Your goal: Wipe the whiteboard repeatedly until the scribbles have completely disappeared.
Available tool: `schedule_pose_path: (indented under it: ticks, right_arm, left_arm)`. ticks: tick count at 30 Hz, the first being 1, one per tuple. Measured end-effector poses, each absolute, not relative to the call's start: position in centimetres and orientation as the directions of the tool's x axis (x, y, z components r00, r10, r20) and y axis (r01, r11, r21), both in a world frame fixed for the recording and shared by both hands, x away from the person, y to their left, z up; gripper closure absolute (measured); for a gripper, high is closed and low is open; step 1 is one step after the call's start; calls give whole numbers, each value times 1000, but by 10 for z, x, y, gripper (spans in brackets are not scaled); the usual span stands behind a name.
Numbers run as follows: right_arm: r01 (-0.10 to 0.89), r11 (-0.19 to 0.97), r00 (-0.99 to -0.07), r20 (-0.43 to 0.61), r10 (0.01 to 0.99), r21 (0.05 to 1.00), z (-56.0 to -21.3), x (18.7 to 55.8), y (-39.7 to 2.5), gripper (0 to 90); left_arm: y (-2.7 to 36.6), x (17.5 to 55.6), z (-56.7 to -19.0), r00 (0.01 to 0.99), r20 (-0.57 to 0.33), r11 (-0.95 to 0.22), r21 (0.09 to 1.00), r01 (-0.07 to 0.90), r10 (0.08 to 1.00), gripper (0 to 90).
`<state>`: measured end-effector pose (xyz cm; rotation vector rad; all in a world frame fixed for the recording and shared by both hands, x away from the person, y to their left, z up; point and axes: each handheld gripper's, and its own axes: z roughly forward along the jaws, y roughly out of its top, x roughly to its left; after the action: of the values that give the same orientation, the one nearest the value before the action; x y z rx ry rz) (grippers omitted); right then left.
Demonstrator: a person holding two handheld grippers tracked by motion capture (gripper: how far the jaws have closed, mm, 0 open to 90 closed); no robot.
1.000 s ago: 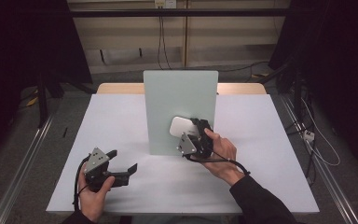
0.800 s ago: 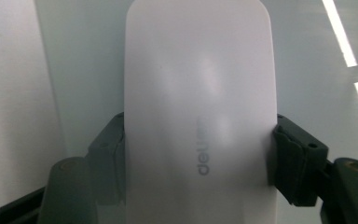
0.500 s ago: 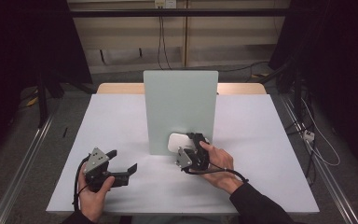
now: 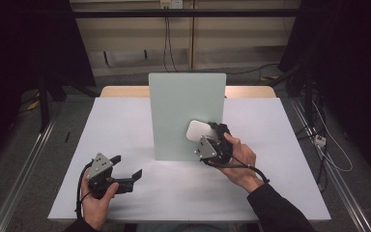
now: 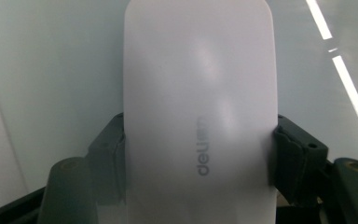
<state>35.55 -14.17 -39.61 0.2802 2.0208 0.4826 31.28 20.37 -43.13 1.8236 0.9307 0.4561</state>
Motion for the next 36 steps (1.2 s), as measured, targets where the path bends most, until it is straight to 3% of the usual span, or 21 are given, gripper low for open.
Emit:
schedule_pose_path:
  ticks: [9, 24, 36]
  right_arm:
    - [8, 898, -486, -783, 388, 440, -410, 349, -143, 315]
    - [-36, 925, -574, -766, 291, 378, -439, 339, -123, 315]
    - [-2, 876, -493, -763, 418, 481, -405, 353, -131, 315]
  left_arm:
    - [203, 313, -431, 634, -103, -204, 897, 392, 767, 64]
    - [203, 313, -431, 634, -102, -204, 897, 391, 767, 64]
    - [205, 314, -432, 635, -101, -208, 895, 394, 766, 64]
